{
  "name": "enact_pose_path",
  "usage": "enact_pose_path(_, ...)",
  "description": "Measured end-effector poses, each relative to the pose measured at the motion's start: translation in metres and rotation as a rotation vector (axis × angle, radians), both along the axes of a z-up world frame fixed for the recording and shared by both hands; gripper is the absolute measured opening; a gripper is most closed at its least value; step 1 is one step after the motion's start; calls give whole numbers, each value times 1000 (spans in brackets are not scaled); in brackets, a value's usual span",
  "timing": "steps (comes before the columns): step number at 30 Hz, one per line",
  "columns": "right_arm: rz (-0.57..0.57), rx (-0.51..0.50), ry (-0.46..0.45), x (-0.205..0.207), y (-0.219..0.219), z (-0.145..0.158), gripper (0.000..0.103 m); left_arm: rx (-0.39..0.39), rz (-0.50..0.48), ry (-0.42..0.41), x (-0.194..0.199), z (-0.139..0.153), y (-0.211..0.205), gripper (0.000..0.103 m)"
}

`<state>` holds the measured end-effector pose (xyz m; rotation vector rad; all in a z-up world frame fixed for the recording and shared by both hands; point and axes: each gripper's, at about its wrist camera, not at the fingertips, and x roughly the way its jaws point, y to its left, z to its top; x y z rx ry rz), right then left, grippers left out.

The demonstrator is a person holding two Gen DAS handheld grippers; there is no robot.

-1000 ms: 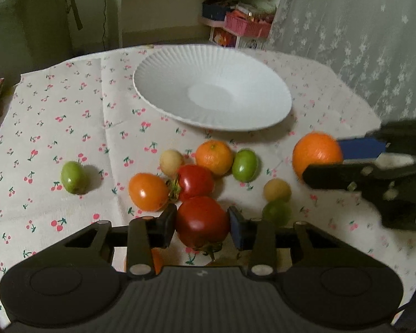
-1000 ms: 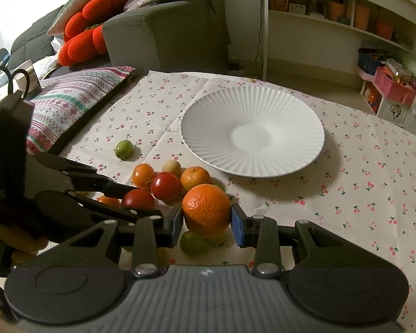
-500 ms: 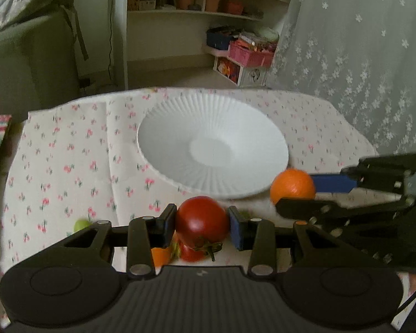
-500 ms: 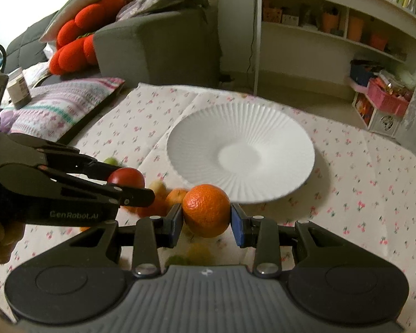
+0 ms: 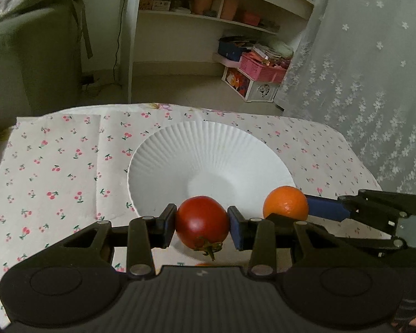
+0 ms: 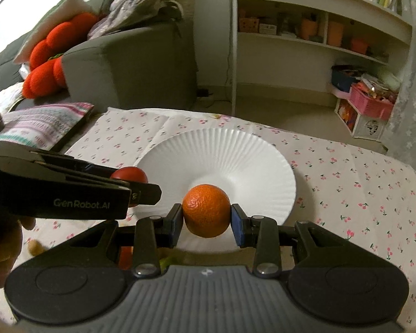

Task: Organize fruits
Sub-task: 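Carry the mandarin and tomato into the white plate and open both grippers, then withdraw both grippers from the plate back toward the remaining fruits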

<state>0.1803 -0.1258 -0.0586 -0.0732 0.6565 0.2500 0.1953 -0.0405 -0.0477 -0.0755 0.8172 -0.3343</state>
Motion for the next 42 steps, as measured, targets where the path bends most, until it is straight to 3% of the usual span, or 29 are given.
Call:
enact_pose_path(5,-24,-7,-7,11,-5,-2,33,-21,13,20,14,-6,1,25)
enact_pose_path(16,-57,35,-8,33,-14,-15,33,37,3,37,30,-27,-6,25)
enact_pose_path(28,-86,99,61,44,-23,-33,35,68,-28,13,32,-29,-12,27)
enact_pose_path(39,-100,105,27,35,-24,-35,37,39,-33,5,29,-23,-1,48)
enact_pose_path(42,-118,100,-11,26,-25,-32,50,30,-16,6,25,-17,5,61)
